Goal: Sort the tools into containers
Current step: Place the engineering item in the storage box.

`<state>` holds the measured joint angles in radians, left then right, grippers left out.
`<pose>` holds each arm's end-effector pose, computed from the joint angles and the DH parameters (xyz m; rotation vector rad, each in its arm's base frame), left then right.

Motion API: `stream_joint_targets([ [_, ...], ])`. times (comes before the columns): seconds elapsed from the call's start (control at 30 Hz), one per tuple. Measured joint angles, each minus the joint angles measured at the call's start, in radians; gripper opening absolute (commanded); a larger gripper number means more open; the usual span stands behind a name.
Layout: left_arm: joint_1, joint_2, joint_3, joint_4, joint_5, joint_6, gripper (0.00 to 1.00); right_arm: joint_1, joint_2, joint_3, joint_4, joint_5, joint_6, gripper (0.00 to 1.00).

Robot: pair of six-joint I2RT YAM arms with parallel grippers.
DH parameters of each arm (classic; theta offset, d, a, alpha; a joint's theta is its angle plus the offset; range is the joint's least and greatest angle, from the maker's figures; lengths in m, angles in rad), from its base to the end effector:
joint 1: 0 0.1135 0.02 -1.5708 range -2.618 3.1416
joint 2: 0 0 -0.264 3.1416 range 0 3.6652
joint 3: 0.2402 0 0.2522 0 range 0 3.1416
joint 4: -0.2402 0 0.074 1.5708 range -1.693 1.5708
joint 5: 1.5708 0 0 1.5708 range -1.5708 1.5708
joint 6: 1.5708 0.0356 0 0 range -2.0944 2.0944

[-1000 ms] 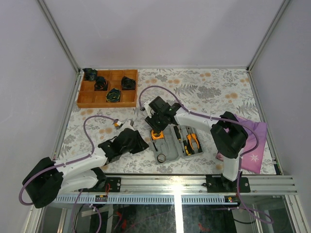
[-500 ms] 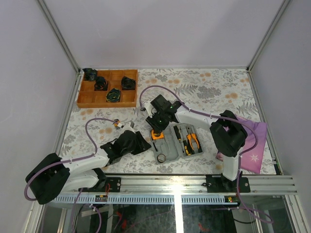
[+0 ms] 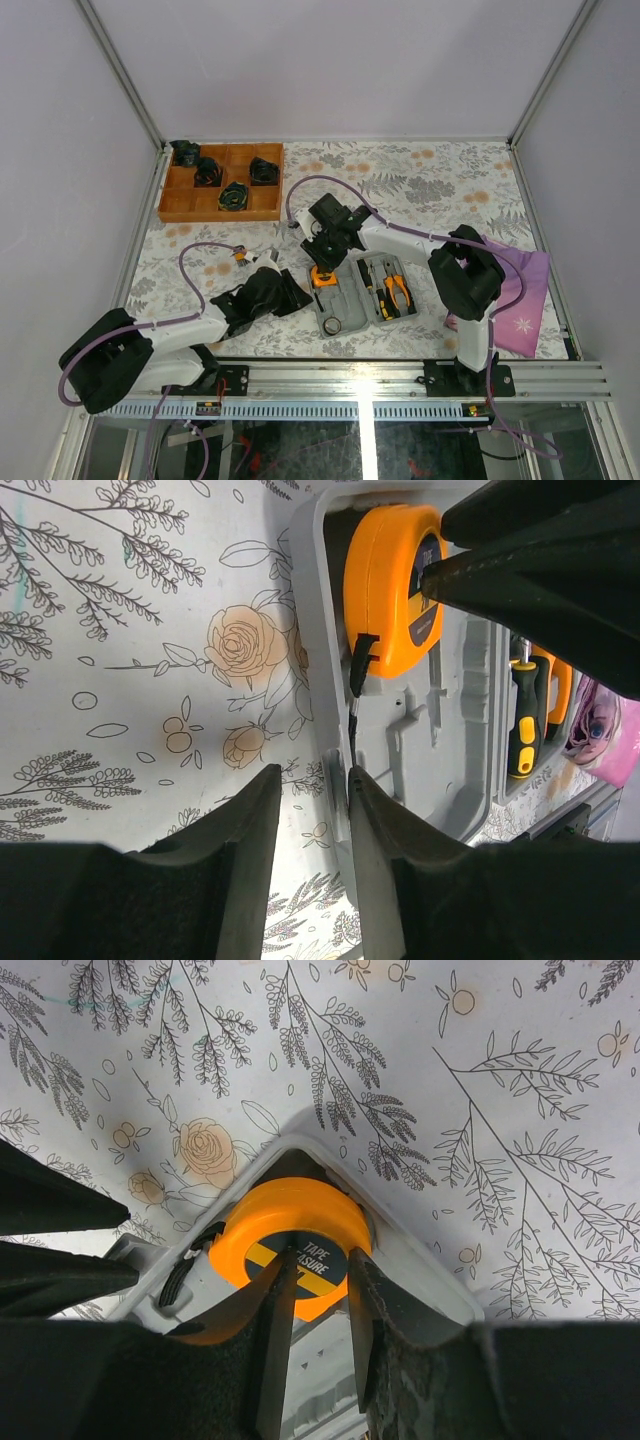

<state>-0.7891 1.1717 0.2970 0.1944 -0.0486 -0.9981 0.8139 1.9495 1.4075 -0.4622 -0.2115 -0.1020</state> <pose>0.1461 -0.1448 0.1383 -0.2793 2.3947 -0.8599 0.2808 0.3081 0.1920 -1.2372 2.3261 0.5292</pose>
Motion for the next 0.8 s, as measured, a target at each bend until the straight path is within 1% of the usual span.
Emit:
stream_joint_targets([
  [0.13, 0.000, 0.005, 0.000, 0.000, 0.000, 0.000, 0.31, -0.001, 0.001, 0.000, -0.008, 0.001, 0.000, 0.36],
  [0.27, 0.004, 0.010, 0.000, 0.000, 0.002, 0.000, 0.30, -0.002, 0.010, 0.009, -0.023, 0.004, 0.006, 0.40],
  [0.43, 0.005, 0.017, 0.000, 0.008, 0.005, 0.000, 0.29, -0.002, 0.039, 0.039, -0.035, 0.016, 0.020, 0.41],
  [0.63, 0.005, 0.030, 0.008, 0.013, 0.008, 0.001, 0.27, 0.009, 0.074, 0.095, -0.079, 0.051, 0.034, 0.34],
  [0.8, 0.005, 0.037, 0.014, 0.012, 0.008, 0.002, 0.25, 0.025, 0.085, 0.112, -0.088, 0.096, 0.046, 0.32],
])
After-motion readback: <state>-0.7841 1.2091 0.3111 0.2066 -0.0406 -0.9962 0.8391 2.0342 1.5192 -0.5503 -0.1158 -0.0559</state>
